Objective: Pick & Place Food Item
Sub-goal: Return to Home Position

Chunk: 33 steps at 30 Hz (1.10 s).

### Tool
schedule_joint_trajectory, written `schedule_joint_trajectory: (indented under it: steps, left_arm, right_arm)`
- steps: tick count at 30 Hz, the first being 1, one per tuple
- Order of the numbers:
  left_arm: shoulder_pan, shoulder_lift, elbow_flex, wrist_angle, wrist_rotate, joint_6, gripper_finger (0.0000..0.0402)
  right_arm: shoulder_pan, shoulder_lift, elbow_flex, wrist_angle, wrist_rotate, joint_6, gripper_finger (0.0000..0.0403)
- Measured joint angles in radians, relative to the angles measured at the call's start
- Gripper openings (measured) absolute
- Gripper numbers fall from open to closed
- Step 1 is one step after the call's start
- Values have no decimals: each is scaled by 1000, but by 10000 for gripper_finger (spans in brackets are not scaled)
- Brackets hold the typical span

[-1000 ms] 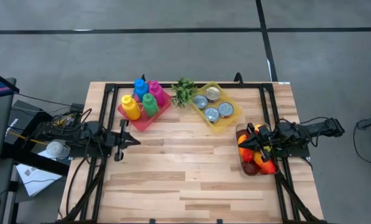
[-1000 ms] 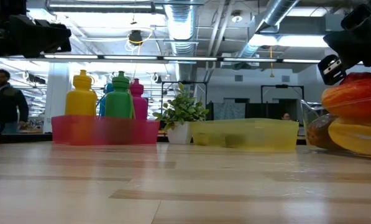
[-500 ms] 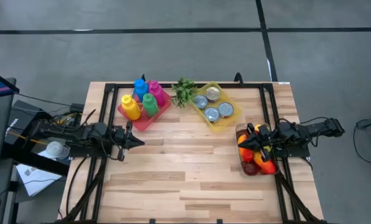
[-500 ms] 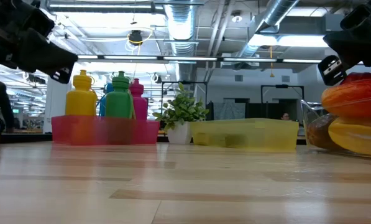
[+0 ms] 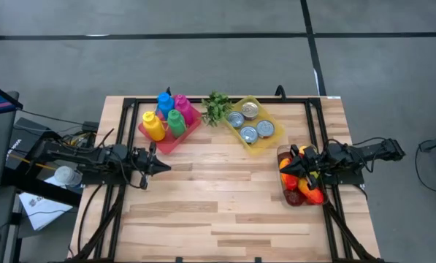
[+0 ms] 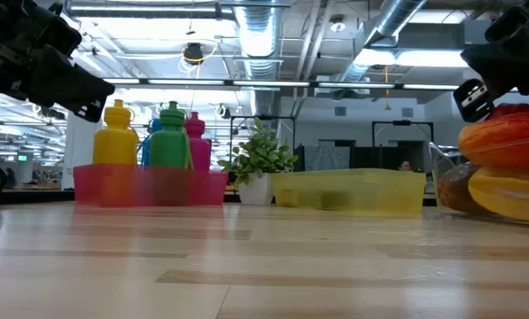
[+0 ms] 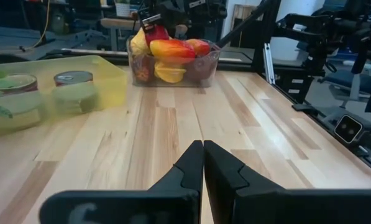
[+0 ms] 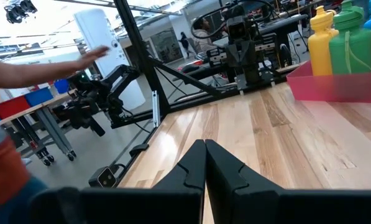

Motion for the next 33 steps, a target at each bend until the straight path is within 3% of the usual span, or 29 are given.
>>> schedule_joint_trajectory:
  steps: [9, 18, 33]
  left_arm:
    - [0, -11, 0, 0, 2, 0, 1]
    - [0, -219, 1, 14, 1, 0, 1]
    - [1, -220, 0, -34, -37, 0, 1]
  right_arm:
    - [0, 0, 0, 0, 0, 0, 0]
    - [0, 0, 0, 0, 0, 0, 0]
    - [0, 0, 0, 0, 0, 0, 0]
